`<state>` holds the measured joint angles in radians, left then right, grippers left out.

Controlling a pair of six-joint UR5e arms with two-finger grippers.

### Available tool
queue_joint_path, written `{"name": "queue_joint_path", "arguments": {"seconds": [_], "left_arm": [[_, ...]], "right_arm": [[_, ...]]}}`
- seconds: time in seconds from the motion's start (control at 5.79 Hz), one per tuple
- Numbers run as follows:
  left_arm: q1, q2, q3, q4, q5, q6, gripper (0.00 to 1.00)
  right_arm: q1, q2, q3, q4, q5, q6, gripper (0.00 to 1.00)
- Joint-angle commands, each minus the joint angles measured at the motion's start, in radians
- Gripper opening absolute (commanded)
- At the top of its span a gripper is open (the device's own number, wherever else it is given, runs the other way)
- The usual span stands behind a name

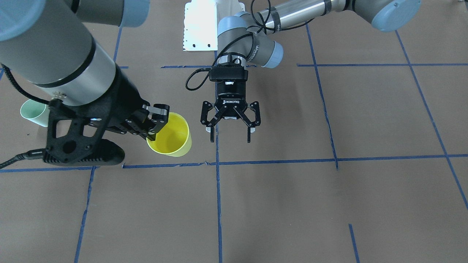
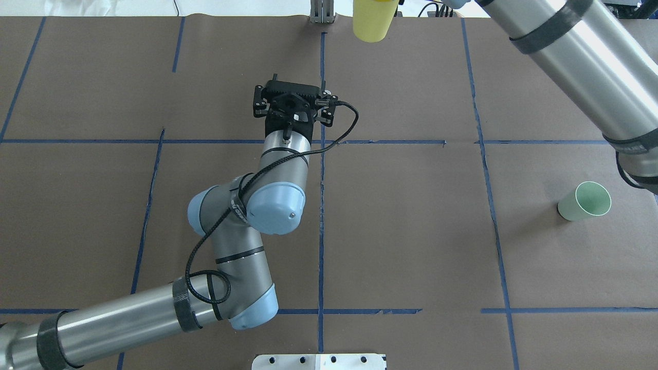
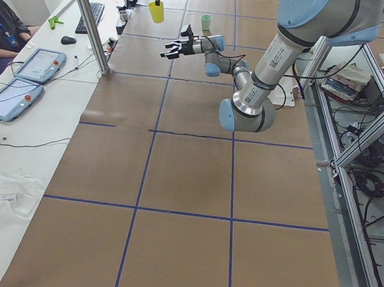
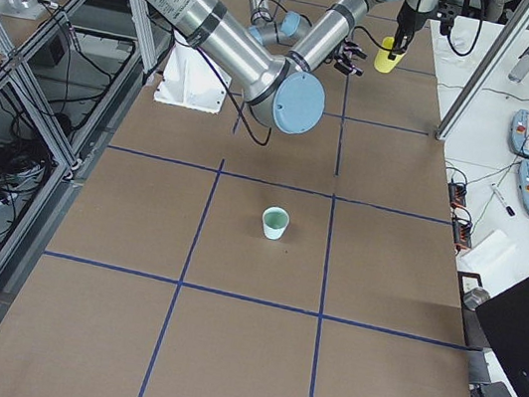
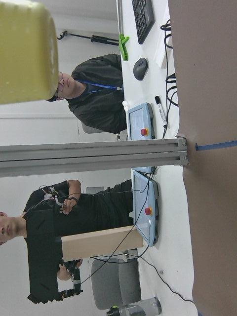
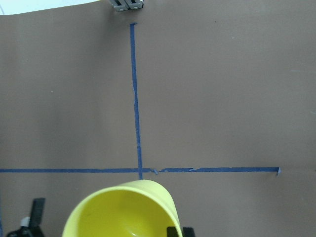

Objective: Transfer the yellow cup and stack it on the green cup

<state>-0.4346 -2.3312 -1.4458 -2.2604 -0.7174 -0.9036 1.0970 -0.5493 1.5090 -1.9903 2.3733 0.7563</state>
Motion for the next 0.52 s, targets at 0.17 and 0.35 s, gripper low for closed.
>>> {"name": "queue_joint_path", "arguments": {"seconds": [0.17,0.35], "left_arm": [[-0.172,0.134,-0.082,0.019,-0.356,0.011,1.00],[-0.258,0.160,-0.179,0.300,-0.563,0.011,1.00]], "right_arm": [[0.078,-0.261,0.230,-0.001,0.000,-0.142,0.00],[0.122,-0.312,0.246,-0.001,0.000,-0.207,0.00]]}}
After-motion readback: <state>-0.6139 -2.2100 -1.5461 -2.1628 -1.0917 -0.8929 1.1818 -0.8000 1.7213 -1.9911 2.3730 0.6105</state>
